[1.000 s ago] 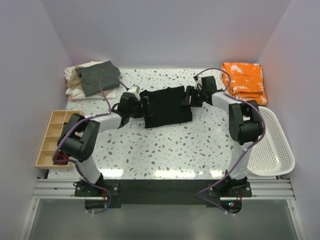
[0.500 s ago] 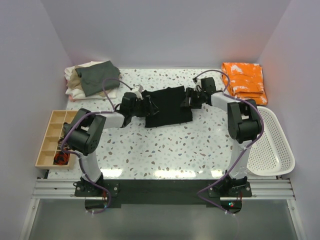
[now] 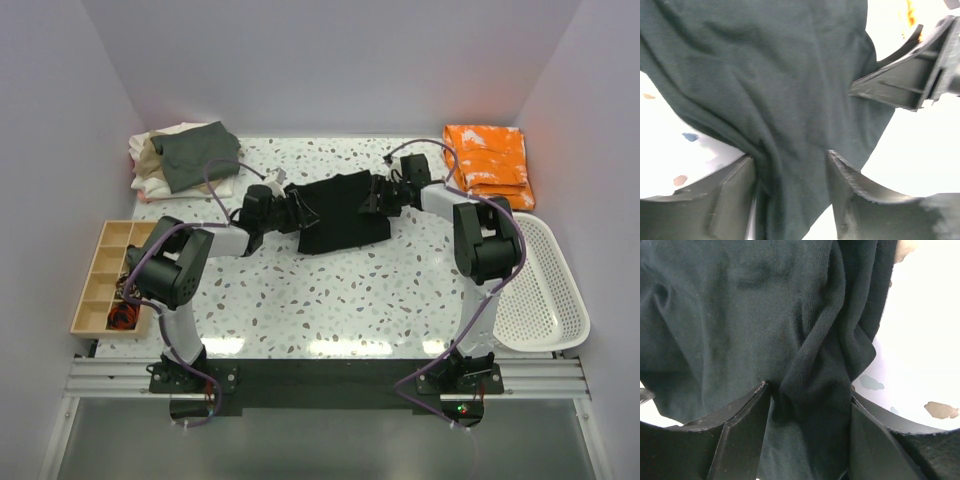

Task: Fold and stack the t-shirts
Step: Put the neatly folded tshirt into the corner of the board with the left arm

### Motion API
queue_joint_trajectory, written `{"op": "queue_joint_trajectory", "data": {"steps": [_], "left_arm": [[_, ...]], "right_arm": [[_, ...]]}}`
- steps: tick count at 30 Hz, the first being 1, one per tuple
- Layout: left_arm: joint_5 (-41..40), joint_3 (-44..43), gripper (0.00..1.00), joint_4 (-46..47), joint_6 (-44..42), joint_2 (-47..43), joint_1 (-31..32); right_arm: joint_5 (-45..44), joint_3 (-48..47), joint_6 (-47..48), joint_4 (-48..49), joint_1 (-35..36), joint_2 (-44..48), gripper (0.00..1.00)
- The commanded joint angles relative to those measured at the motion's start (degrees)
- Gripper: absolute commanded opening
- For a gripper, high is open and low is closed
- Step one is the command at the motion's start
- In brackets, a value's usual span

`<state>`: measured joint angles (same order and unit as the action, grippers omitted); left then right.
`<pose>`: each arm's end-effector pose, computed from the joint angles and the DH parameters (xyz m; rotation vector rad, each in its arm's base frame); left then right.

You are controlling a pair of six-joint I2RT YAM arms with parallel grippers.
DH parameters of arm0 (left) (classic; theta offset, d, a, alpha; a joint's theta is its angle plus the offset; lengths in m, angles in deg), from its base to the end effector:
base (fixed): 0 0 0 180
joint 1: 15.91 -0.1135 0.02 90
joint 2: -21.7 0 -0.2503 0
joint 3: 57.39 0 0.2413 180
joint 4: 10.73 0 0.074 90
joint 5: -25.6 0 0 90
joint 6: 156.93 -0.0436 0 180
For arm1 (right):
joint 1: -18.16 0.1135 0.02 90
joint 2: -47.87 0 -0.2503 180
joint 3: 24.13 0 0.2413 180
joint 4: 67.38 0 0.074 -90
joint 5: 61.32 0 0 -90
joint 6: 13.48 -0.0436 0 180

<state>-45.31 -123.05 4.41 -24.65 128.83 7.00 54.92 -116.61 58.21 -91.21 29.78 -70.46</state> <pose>0.3424 -0.1602 0.1418 -0.1409 2.1645 -1.0272 0.4164 0.1053 0.1424 -0.0667 2.4728 0.7886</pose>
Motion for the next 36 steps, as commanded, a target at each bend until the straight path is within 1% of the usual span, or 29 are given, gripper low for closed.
{"op": "queue_joint_trajectory", "data": {"steps": [1, 3, 4, 5, 7, 8, 13, 14, 15, 16, 17, 20, 24, 32, 35, 36], "left_arm": [[-2.0, -0.7, 0.52, -2.7, -4.0, -1.8, 0.0], [-2.6, -1.2, 0.45, -3.8, -5.0, -1.9, -0.2], [-3.4, -1.6, 0.45, -6.0, -6.6, -2.0, -0.2], [-4.2, -1.9, 0.55, -7.2, -7.3, -2.4, -0.3], [-7.2, -2.1, 0.66, -9.7, -9.0, -3.8, -0.3], [-8.4, -2.0, 0.75, -10.6, -9.7, -4.4, -0.3], [-17.1, -3.4, 0.93, -18.1, -13.8, -8.3, -0.3], [-18.5, -3.7, 0.99, -19.2, -14.2, -8.9, -0.3], [-19.0, -3.8, 1.00, -20.4, -14.9, -9.4, -0.3], [-21.7, -3.9, 1.00, -20.5, -15.2, -9.9, -0.2], [-22.0, -4.1, 1.00, -20.5, -15.6, -9.8, -0.4], [-21.1, -6.7, 1.00, -21.8, -16.3, -7.1, -0.6], [-16.6, -7.8, 1.00, -19.1, -15.2, -2.4, -0.6], [-12.5, -8.4, 1.00, -14.4, -13.6, 1.9, -0.6], [-9.2, -8.6, 1.00, -12.8, -12.7, 4.1, -0.6], [-6.7, -8.5, 1.00, -10.2, -11.8, 5.4, -0.6]], "right_arm": [[-0.7, -0.7, 1.9, -2.7, 0.2, 2.0, 0.58], [0.0, -0.1, 1.2, -2.9, 0.2, 2.2, 0.59], [-0.3, 0.4, 0.8, -2.8, 0.2, 3.2, 0.60], [-0.7, 0.8, 0.8, -2.8, 0.2, 4.1, 0.61], [-2.4, 2.0, 1.3, -3.5, 0.2, 6.9, 0.62], [-2.9, 2.0, 1.8, -4.1, 0.2, 7.8, 0.62], [-6.5, 1.4, 2.8, -6.4, 0.2, 14.5, 0.63], [-8.4, 1.5, 2.9, -7.0, 0.2, 15.7, 0.63], [-9.5, 1.4, 3.0, -7.2, 0.2, 16.5, 0.64], [-10.5, 1.3, 3.3, -7.9, 0.2, 17.2, 0.64], [-12.9, 0.9, 3.4, -8.2, 0.2, 18.3, 0.64], [-15.7, 0.3, 3.5, -9.6, 0.1, 19.8, 0.64], [-16.2, 0.9, 2.7, -8.6, 0.0, 22.1, 0.64], [-16.6, 0.4, 3.3, -9.6, 0.0, 25.2, 0.65], [-15.9, 0.5, 3.3, -9.4, -0.2, 25.2, 0.65], [-15.7, 0.6, 3.3, -9.2, -0.2, 25.1, 0.65]]}}
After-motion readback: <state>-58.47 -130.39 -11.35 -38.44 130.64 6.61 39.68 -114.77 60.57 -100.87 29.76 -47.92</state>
